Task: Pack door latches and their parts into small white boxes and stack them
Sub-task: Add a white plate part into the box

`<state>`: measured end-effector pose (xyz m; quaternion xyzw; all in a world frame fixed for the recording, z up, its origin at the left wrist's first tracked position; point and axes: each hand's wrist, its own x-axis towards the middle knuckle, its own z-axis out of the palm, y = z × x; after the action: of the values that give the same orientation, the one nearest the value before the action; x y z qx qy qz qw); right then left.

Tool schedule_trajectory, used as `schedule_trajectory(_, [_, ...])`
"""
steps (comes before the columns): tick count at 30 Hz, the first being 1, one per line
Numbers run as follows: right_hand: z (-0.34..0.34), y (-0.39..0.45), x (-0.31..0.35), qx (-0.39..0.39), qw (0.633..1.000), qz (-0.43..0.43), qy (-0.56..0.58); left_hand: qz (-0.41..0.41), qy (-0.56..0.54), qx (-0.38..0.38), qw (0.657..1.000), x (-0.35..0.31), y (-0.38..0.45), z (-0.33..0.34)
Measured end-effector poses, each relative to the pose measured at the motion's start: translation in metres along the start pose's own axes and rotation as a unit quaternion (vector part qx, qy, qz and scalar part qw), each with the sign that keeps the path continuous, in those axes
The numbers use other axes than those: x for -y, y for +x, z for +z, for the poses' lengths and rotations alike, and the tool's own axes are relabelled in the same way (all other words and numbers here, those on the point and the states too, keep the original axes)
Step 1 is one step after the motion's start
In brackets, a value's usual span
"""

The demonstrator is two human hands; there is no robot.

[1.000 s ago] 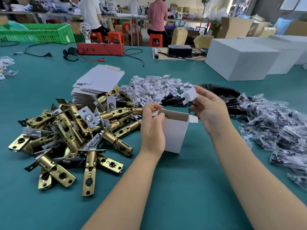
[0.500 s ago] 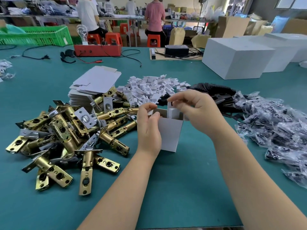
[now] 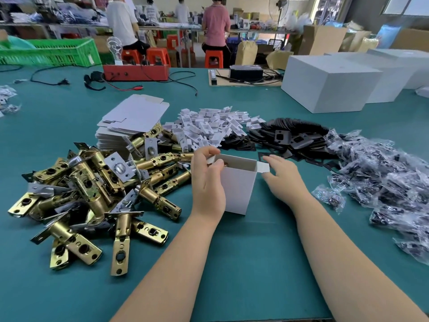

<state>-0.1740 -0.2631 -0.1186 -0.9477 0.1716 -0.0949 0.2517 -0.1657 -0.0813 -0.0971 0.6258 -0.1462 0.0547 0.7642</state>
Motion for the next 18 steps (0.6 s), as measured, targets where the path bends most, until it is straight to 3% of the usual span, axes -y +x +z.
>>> schedule_trajectory(2, [0.005,0.001,0.000,0.016,0.997,0.018,-0.071,-0.001,-0.001,0.004,1.000,-0.001,-0.002,0.001])
schedule_trajectory(8, [0.001,-0.003,0.003,-0.068,0.994,0.073,-0.050,-0.019,0.003,0.023,1.000,-0.003,-0.006,0.001])
schedule_trajectory(13, [0.003,-0.004,-0.004,-0.070,0.974,0.157,-0.146,-0.027,0.003,0.032,0.999,-0.003,-0.005,0.001])
schedule_trajectory(18, [-0.002,-0.004,-0.008,-0.075,0.986,0.137,-0.051,-0.033,0.004,0.046,0.998,-0.003,-0.003,0.003])
